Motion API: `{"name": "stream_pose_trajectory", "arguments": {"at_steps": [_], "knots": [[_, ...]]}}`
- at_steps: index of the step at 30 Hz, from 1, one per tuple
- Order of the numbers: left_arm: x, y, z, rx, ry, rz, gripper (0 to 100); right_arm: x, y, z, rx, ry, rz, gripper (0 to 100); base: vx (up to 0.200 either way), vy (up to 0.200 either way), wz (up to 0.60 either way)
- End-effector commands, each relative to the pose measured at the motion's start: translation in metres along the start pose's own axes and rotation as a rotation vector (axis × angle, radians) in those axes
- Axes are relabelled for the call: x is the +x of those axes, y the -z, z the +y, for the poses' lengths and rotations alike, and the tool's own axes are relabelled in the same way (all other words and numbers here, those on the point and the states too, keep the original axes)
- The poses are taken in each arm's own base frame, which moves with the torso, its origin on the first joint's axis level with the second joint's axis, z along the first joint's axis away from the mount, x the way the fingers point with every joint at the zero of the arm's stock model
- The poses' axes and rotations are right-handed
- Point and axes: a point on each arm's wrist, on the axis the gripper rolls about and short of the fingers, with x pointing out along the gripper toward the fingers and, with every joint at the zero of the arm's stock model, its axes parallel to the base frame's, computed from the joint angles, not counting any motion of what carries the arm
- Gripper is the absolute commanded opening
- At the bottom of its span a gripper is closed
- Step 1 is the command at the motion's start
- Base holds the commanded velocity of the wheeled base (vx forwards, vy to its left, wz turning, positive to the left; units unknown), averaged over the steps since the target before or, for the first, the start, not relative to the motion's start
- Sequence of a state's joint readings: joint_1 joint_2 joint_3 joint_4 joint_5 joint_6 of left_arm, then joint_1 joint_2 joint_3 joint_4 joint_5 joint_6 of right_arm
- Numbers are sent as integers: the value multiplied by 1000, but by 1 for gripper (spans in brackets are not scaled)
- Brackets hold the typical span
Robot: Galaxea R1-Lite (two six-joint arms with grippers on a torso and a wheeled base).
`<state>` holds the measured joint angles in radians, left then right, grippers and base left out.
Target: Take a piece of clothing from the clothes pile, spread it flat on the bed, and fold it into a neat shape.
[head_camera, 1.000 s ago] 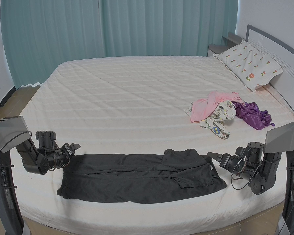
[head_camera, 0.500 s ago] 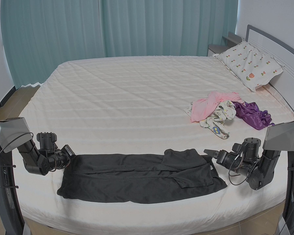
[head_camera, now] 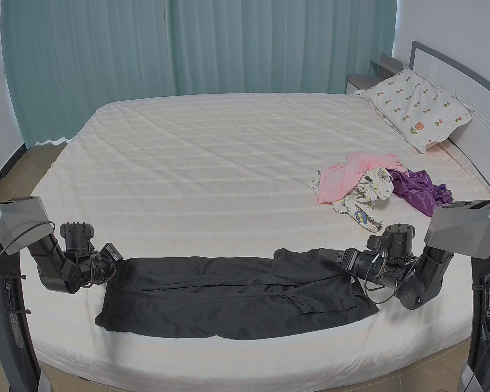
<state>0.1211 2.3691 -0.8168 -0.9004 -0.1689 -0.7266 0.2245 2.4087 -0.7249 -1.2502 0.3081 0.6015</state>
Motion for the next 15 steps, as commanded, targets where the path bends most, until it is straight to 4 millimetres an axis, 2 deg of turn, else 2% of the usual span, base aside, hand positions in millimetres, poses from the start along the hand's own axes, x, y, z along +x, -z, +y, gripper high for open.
{"name": "stream_pose_trajectory", "arguments": {"at_steps": [1,10,15], "knots": [[0,1,1,-3,-4,4,0,2,-4,3,-8,-14,-18,100,0,0,0],[-1,0,0,-45,1,-1,0,3,-13,7,-84,-25,-45,100,0,0,0],[-1,-1,-1,-47,3,-4,0,4,-1,13,-94,-33,-9,100,0,0,0]]}}
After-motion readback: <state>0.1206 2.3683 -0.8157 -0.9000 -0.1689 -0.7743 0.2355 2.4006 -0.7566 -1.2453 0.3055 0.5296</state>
